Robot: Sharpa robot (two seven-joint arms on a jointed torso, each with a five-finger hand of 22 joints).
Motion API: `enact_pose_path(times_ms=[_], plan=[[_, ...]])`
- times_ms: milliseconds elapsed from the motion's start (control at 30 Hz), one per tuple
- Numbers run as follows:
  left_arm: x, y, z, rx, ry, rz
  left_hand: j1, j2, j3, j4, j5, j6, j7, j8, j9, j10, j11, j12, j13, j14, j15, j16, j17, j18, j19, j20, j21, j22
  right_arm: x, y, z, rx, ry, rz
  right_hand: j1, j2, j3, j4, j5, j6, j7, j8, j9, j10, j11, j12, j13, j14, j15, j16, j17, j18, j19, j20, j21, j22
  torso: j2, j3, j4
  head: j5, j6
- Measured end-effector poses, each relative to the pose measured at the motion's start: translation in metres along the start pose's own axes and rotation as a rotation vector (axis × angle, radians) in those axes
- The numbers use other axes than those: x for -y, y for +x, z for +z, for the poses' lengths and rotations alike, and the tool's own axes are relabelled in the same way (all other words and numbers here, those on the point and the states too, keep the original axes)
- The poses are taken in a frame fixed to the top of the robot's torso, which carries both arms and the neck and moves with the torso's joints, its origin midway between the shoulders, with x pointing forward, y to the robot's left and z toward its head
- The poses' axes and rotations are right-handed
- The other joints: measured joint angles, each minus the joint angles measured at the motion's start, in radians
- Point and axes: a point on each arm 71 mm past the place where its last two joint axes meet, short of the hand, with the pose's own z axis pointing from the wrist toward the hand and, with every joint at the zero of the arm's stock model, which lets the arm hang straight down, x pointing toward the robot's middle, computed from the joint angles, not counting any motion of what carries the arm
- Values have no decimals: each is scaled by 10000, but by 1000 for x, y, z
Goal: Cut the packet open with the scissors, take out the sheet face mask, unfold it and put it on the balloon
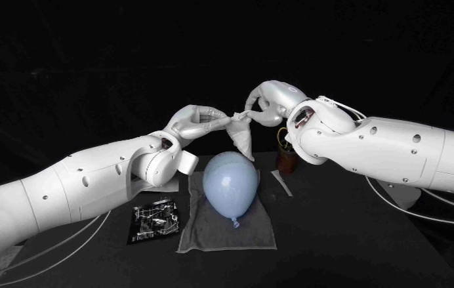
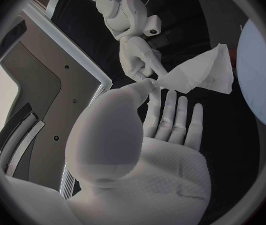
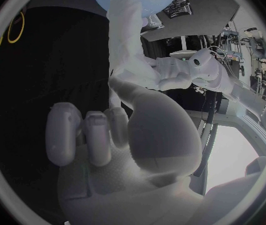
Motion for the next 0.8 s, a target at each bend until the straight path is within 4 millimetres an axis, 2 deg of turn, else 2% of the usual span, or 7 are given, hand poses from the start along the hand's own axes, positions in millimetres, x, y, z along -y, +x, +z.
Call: enact_pose_path(times_ms=[267,800], plan=[[6,2,4,15,126,93,11,11,16,16,36,-71,71,0,432,-208,28,63,22,-293,22,80,44,0,0,0,0,0,-1,0,-1,-12,17,-6,0,0,0,0,-1,-26,-4,0,0,0,1,-1,-3,0,0,-5,1,0,-1,0,-5,-1,3,3,-1,7,25],[14,3,11,82,244,488,50,-29,54,2,35,-142,142,-3,670,-287,-34,155,54,-407,44,174,98,-1,22,-21,0,25,-4,2,-2,-71,38,145,-13,-14,43,-11,-5,2,8,-39,71,-2,2,-117,-2,0,0,6,8,0,23,-24,-167,7,5,3,4,-29,23]])
